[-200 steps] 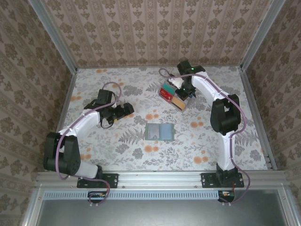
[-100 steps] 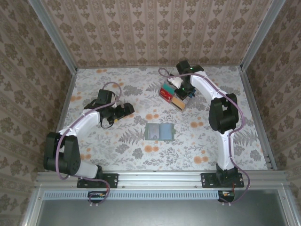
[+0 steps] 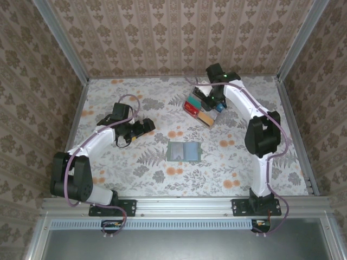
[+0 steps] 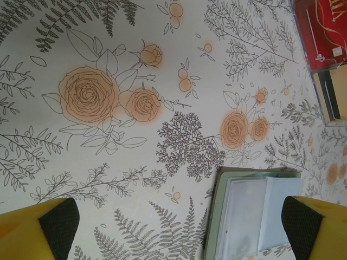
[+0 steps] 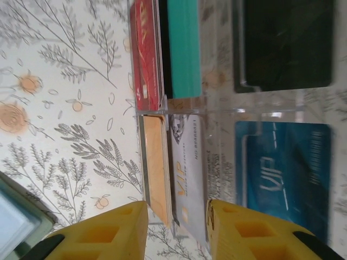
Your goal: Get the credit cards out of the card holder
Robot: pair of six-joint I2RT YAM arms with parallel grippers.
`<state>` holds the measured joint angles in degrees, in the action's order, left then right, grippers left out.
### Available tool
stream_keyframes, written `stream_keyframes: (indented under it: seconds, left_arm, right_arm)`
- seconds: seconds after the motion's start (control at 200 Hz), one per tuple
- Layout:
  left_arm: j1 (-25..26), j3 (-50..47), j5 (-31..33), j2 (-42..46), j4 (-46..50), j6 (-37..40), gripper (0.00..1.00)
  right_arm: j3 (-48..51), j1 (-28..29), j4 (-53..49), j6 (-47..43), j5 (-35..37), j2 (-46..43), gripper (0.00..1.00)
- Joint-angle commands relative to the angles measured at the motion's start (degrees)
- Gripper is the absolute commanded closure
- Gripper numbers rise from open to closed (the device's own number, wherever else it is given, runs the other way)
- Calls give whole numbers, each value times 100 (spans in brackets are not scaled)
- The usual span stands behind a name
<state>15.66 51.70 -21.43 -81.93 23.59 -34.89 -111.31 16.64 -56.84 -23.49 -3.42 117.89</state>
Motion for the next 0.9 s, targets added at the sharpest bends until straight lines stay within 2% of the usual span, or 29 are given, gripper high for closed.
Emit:
stream_keyframes:
  seconds: [0.0, 0.105, 0.225, 0.34, 0.45, 0.57, 0.605, 0.7, 0.895]
  left_arm:
    - [-28, -81, -98, 67, 27, -44, 0]
    - [-26, -107, -89, 135, 66, -35, 0]
    - [77, -84, -57, 214, 144, -18, 0]
    - [350, 22, 18, 200, 315, 13, 0]
    - [658, 106, 21, 140, 406, -49, 3]
    - [1016, 168, -52, -52, 319, -273, 9]
    - [1255, 202, -62, -157, 300, -407, 11]
    - [1488, 279, -311, -477, 131, -703, 22]
    - [1517, 299, -355, -811, -162, -1035, 25]
  right_arm:
    - [210, -28, 172, 245, 68, -505, 63]
    - [542, -23, 460, 727, 187, -811, 61]
    - [1247, 0, 937, 1719, 119, -1380, 52]
    - [2327, 117, 1573, 2705, -402, -2193, 44]
    - [3354, 354, 2100, 3600, -869, -2912, 41]
    - [4209, 782, 2446, 4591, -741, -3382, 39]
    - [4401, 908, 2509, 4836, -676, -3443, 39]
    - [4755, 1421, 2492, 5425, -180, -3457, 39]
    - [4754, 2401, 2244, 5820, 711, -2872, 39]
